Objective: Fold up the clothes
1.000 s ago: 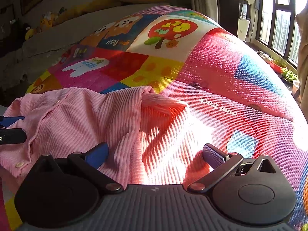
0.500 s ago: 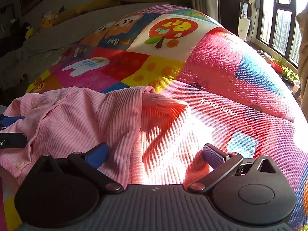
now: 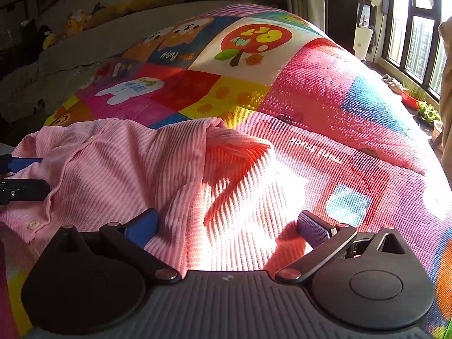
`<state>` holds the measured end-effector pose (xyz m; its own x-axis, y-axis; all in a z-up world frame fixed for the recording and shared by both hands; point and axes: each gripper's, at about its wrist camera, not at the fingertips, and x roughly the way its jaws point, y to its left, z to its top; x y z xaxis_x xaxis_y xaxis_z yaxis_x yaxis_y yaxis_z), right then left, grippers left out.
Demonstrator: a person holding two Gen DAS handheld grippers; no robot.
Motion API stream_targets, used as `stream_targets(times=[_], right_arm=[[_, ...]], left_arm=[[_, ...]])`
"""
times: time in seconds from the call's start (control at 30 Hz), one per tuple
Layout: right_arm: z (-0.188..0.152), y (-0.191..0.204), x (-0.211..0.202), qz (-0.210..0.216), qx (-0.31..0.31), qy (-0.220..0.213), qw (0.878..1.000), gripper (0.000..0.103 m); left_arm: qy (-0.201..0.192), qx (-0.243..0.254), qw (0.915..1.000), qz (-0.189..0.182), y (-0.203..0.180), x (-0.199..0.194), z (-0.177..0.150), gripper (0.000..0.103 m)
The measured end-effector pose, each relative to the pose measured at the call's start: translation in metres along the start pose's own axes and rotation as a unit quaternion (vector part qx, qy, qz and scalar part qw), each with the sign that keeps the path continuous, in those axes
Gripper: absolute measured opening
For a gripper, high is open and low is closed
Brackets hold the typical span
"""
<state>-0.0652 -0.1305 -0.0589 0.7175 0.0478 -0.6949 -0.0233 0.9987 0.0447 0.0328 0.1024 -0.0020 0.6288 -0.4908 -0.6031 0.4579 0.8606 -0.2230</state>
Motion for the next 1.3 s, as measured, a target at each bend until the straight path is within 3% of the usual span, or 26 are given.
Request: stream_targets(times=[0.13, 0.27, 0.33, 0.4, 0.53, 0.6, 0.7, 0.77, 0.87, 0.9, 1.0, 1.13, 1.3], right_arm=[[0.013, -0.002, -0.016, -0.012, -0.016, 0.022, 1.000, 0.103], [0.040, -0.010, -0.027, -0.062, -0.078, -0.044, 0.994, 0.103], [0.050, -0.012, -0.008, -0.106, -0.126, -0.041, 0.985, 0.103], [0.054, -0.011, 0.023, -0.132, -0.174, -0.008, 0.976, 0.103], [0.053, 0.000, 0.047, -0.083, -0.208, -0.021, 0.974, 0.103], [0.055, 0.006, 0.053, -0.085, -0.209, -0.035, 0.974, 0.103], [0.060, -0.002, 0.062, -0.152, -0.197, -0.054, 0.967, 0.103], [0.063, -0.019, 0.064, -0.195, -0.162, -0.051, 0.966, 0.103], [0.059, -0.035, 0.059, -0.253, -0.148, -0.056, 0.954, 0.103], [0.058, -0.040, 0.054, -0.247, -0.144, -0.055, 0.957, 0.103], [0.057, -0.050, 0.026, -0.169, -0.106, -0.044, 0.979, 0.103], [0.048, -0.045, -0.010, -0.149, -0.085, -0.069, 0.983, 0.103], [0.041, -0.038, -0.038, 0.008, -0.016, -0.080, 0.997, 0.103]], left_arm=[[0.032, -0.002, 0.9991, -0.027, 0.005, -0.012, 0.012, 0.103], [-0.010, -0.051, 0.9974, -0.051, 0.026, -0.046, 0.020, 0.103], [-0.023, -0.069, 0.9961, -0.050, 0.034, -0.056, 0.022, 0.103], [-0.017, -0.078, 0.9961, -0.038, 0.037, -0.055, 0.023, 0.103], [-0.004, -0.096, 0.9953, -0.013, 0.043, -0.054, 0.024, 0.103], [0.003, -0.104, 0.9945, 0.000, 0.046, -0.054, 0.025, 0.103], [0.012, -0.118, 0.9928, 0.019, 0.050, -0.053, 0.027, 0.103], [0.020, -0.120, 0.9925, 0.008, 0.050, -0.047, 0.030, 0.103], [0.029, -0.106, 0.9938, -0.019, 0.043, -0.033, 0.035, 0.103], [0.029, -0.101, 0.9941, -0.026, 0.041, -0.030, 0.037, 0.103], [0.022, -0.091, 0.9944, -0.049, 0.034, -0.022, 0.043, 0.103], [0.018, -0.087, 0.9937, -0.068, 0.030, -0.010, 0.048, 0.103], [0.048, -0.109, 0.9899, -0.077, 0.034, 0.019, 0.039, 0.103]])
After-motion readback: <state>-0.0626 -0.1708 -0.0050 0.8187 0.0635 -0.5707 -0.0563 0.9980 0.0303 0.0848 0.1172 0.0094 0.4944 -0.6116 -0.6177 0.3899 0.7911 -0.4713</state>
